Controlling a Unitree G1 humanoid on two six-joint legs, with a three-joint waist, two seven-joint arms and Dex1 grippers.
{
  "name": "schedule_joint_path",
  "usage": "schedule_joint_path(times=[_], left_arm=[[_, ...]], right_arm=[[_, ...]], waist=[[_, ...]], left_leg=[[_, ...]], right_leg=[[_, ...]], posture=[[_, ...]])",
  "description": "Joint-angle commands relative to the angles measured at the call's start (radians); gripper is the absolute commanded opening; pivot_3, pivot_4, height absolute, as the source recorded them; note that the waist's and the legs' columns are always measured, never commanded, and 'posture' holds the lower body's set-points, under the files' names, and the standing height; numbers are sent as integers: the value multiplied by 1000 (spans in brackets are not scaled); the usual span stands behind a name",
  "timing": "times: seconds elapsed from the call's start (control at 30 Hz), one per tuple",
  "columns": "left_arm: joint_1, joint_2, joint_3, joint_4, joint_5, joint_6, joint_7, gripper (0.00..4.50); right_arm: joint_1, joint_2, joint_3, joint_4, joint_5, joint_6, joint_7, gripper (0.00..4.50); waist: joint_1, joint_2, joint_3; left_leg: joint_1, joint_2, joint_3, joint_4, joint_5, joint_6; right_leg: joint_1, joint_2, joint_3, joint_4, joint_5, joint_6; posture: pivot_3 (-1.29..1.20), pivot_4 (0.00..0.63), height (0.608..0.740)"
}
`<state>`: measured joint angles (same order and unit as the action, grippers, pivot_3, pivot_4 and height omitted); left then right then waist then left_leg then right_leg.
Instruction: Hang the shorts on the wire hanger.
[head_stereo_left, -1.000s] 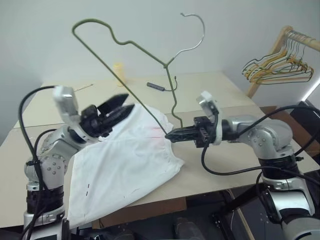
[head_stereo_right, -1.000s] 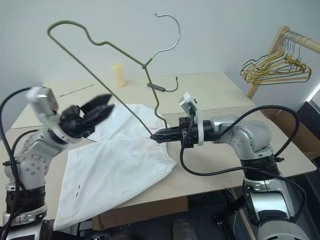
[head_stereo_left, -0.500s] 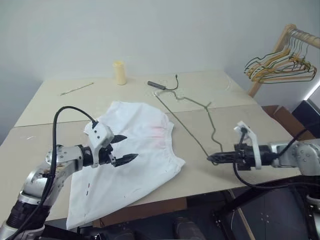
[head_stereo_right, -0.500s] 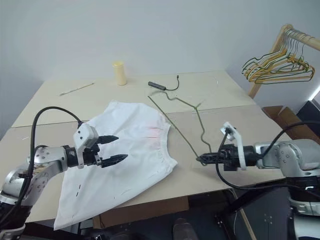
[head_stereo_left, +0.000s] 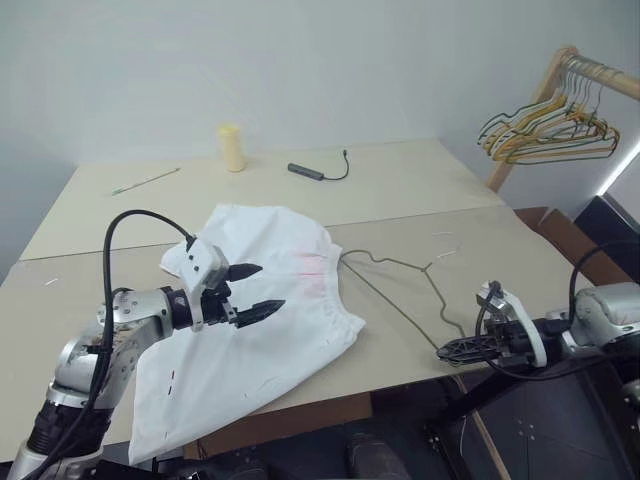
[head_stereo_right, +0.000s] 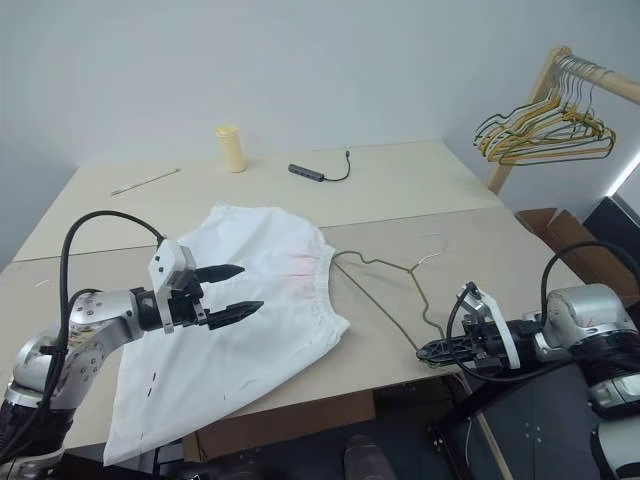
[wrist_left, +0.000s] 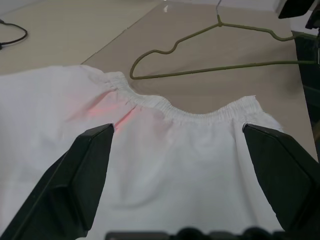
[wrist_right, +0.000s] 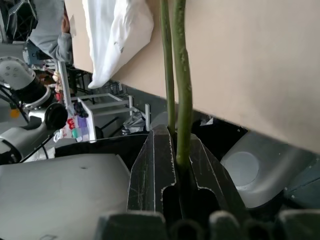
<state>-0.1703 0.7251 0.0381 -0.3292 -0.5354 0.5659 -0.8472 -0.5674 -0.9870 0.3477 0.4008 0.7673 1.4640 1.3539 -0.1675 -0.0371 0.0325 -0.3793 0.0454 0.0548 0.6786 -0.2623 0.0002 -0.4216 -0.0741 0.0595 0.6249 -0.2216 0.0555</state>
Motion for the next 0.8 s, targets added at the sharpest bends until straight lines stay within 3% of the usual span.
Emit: schedule_joint_path(times=[0.03,0.37,0.6,0.8], left_arm=[[4,13,15,-47,4,-4,-2,4478],[-2,24,19,-56,7,3,-5,4478],[-9,22,-1,-47,23,-5,-5,4478],[-18,20,-15,-61,36,5,1,4478]], right_arm=[[-39,7,4,48,-35,-42,48,0],[-54,53,17,77,-98,-85,93,0],[-52,58,70,33,-128,-179,211,0],[-217,162,177,257,-255,-225,259,0]], waist=[[2,0,0],[17,0,0],[15,0,0],[5,0,0]], left_leg=[[-1,0,0,0,0,0],[0,0,0,0,0,0],[0,0,0,1,0,0],[2,0,0,1,0,0]], right_leg=[[0,0,0,0,0,0],[0,0,0,1,1,-1],[0,0,0,1,1,-1],[1,0,0,2,1,-1]], posture=[[-112,0,740],[-110,0,740],[-118,0,740],[-82,0,740]])
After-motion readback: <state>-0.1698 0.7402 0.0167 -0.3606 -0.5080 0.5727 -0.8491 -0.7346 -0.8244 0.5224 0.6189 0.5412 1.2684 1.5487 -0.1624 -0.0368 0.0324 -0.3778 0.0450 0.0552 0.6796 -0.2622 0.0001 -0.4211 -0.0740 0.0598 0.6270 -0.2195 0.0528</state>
